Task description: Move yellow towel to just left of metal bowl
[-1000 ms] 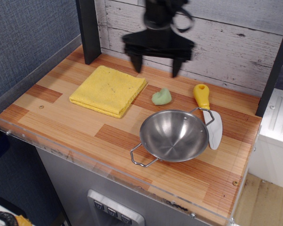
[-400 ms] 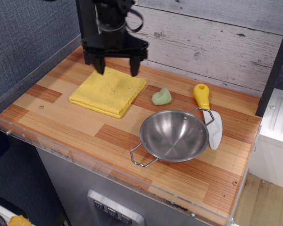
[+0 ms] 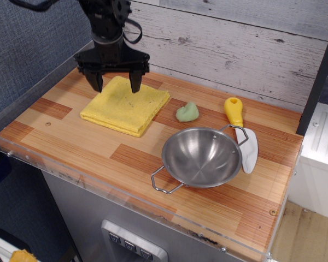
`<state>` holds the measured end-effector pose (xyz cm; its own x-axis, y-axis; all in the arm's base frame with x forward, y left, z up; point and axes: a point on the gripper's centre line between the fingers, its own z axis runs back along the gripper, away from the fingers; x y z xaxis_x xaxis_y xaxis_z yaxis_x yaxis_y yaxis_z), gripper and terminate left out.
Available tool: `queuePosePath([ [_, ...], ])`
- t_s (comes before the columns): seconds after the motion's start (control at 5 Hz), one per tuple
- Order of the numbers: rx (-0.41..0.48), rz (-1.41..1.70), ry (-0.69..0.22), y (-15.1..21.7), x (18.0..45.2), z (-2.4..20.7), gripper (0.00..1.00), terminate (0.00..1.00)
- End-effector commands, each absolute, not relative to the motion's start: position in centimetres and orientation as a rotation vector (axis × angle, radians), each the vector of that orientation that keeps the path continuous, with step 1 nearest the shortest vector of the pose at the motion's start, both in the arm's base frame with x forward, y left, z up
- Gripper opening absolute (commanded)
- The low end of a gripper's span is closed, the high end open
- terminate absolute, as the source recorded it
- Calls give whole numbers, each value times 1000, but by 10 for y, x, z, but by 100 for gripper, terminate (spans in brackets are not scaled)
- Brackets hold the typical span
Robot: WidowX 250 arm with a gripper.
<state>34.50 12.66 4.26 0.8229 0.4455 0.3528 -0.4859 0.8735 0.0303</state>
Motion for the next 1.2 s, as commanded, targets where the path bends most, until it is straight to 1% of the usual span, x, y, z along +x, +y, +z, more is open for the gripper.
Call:
queuePosePath([
  [0.0,103,506,-329,130,347,29,100,0],
  [0.2,69,509,-293,128,350,20,100,0],
  [0.4,37,522,-225,126,347,14,100,0],
  [0.6,24,528,-181,119,337,11,100,0],
  [1.0,35,471,-167,92,313,13,100,0],
])
